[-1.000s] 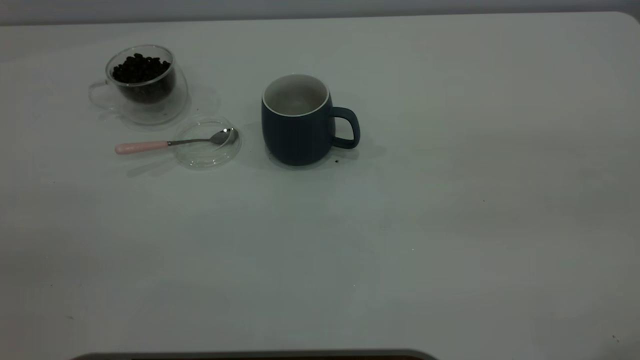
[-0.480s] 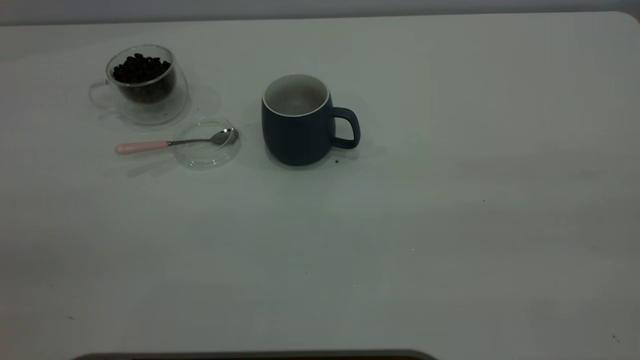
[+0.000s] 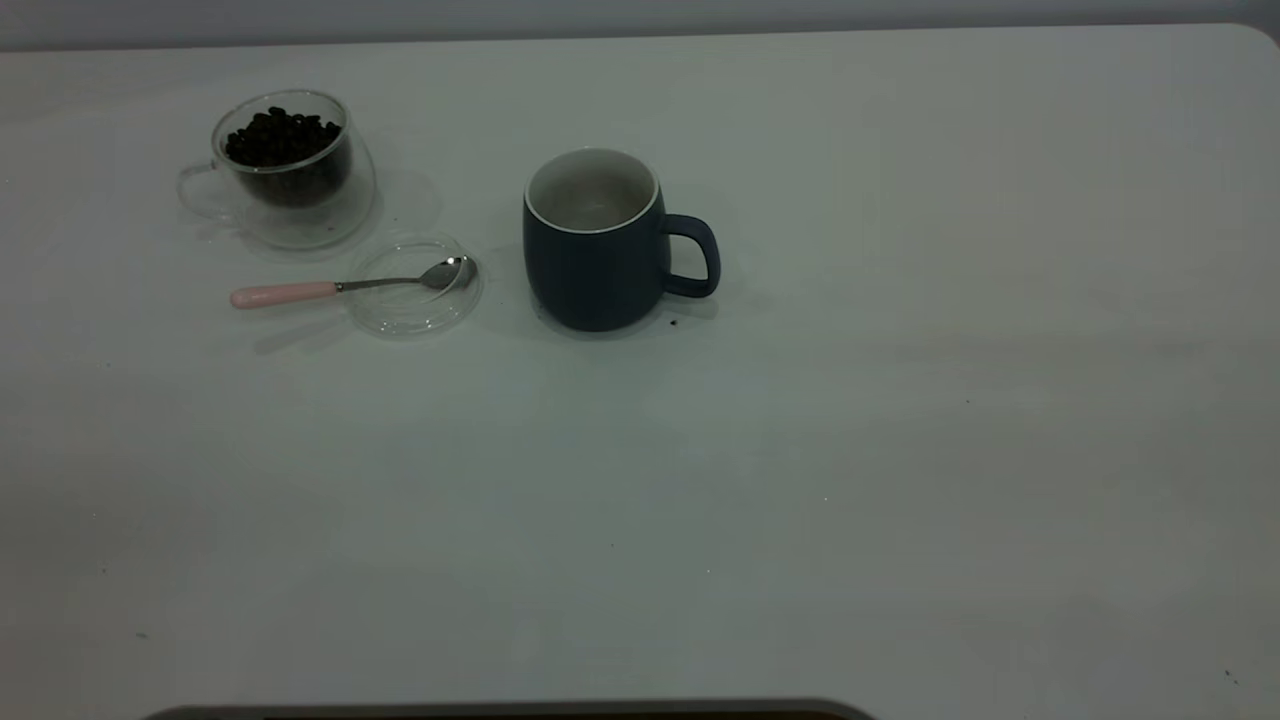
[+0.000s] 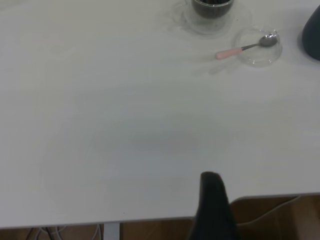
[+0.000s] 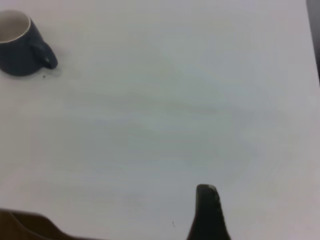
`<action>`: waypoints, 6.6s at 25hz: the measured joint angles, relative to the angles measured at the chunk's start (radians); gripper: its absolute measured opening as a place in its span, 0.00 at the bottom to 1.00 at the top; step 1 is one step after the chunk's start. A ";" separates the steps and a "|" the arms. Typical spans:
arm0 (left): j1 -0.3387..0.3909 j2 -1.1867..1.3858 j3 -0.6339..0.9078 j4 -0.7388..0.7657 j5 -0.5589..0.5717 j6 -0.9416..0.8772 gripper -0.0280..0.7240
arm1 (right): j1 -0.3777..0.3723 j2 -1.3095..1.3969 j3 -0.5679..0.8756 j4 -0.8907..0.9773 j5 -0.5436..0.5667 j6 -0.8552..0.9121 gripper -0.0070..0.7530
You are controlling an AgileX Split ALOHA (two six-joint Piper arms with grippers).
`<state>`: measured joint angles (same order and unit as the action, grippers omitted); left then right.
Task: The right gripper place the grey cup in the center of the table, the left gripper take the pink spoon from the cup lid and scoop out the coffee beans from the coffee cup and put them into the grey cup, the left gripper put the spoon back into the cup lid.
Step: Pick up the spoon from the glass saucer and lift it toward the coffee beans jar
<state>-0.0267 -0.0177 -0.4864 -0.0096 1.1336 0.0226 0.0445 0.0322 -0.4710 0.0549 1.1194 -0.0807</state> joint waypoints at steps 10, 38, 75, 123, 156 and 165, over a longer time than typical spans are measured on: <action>0.000 0.000 0.000 0.000 0.000 0.000 0.82 | -0.004 -0.004 0.000 0.000 0.001 0.002 0.79; 0.000 0.175 -0.063 0.000 0.001 -0.034 0.82 | -0.004 -0.004 0.000 0.000 0.001 0.001 0.79; 0.433 2.030 -0.669 -0.939 -0.333 0.968 0.99 | -0.004 -0.005 0.000 0.000 0.001 0.001 0.79; 0.289 2.570 -0.687 -1.529 -0.206 1.394 0.98 | -0.004 -0.005 0.000 0.000 0.002 0.001 0.79; 0.289 2.570 -0.687 -1.577 -0.191 1.297 0.19 | -0.004 -0.005 0.000 0.000 0.002 0.001 0.79; 0.290 2.523 -0.687 -1.515 -0.223 1.285 0.19 | -0.004 -0.005 0.000 0.000 0.003 0.001 0.79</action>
<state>0.2633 2.5052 -1.1732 -1.5250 0.9107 1.3072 0.0402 0.0272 -0.4710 0.0548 1.1220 -0.0797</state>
